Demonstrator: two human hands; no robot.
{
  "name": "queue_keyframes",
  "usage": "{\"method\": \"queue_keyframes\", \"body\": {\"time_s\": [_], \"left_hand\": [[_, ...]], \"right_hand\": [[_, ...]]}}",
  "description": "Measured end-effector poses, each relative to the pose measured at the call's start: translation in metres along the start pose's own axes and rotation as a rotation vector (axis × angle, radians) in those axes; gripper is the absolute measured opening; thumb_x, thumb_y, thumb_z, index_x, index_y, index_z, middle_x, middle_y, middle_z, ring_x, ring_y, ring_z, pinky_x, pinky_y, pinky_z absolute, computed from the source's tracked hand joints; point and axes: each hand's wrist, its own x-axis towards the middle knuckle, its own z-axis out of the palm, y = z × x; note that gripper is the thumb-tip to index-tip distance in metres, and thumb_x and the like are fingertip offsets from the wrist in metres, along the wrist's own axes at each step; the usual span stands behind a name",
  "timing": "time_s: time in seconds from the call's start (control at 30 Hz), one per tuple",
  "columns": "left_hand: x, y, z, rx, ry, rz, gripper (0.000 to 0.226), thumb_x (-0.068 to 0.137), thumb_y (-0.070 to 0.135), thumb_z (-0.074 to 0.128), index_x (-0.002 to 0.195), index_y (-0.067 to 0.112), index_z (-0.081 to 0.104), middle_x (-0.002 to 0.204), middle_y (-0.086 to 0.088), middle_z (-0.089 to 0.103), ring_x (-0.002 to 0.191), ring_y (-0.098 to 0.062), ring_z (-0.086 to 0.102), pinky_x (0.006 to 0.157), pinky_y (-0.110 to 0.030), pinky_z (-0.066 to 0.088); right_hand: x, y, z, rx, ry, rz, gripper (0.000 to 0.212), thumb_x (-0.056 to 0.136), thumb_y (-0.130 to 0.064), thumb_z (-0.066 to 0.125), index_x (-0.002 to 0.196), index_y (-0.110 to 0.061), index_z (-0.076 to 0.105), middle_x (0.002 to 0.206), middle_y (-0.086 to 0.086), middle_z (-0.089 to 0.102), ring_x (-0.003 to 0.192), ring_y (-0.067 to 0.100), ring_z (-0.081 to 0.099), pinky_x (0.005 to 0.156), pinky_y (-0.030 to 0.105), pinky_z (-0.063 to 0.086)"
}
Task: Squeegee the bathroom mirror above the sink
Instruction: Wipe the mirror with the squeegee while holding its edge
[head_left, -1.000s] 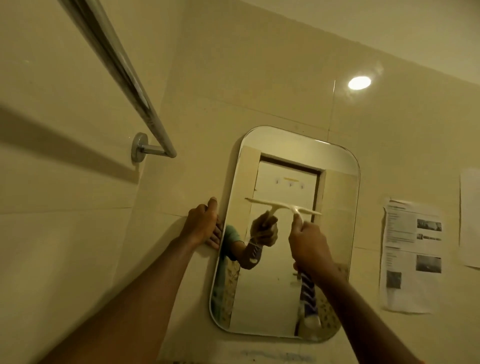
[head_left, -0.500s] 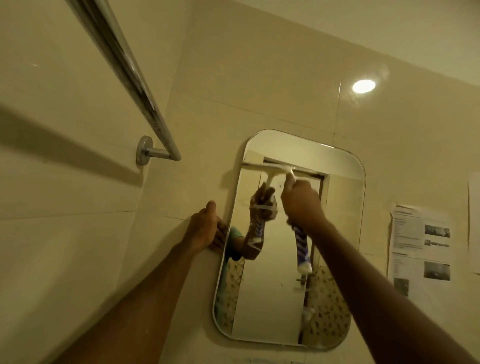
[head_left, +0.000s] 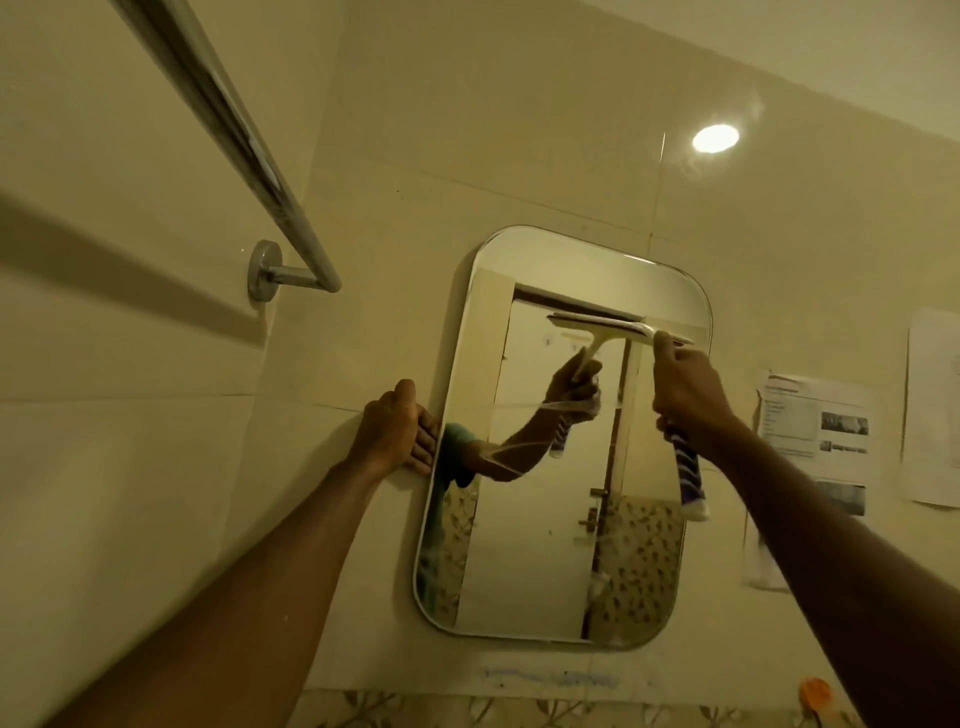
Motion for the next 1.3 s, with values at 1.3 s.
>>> {"method": "queue_keyframes", "body": {"time_s": [1.3], "left_hand": [[-0.006, -0.001, 0.009, 0.089, 0.169, 0.111, 0.058, 0.098, 0.03, 0.025, 0.068, -0.004, 0.061, 0.061, -0.023, 0.065, 0.05, -0.036, 0.065, 0.047, -0.032, 0.057]], "right_hand": [[-0.068, 0.127, -0.02, -0.248, -0.017, 0.017, 0.038, 0.101, -0.045, 0.034, 0.09, -0.017, 0.056, 0.071, 0.008, 0.062, 0.046, 0.014, 0.055, 0.039, 0.023, 0.046]]}}
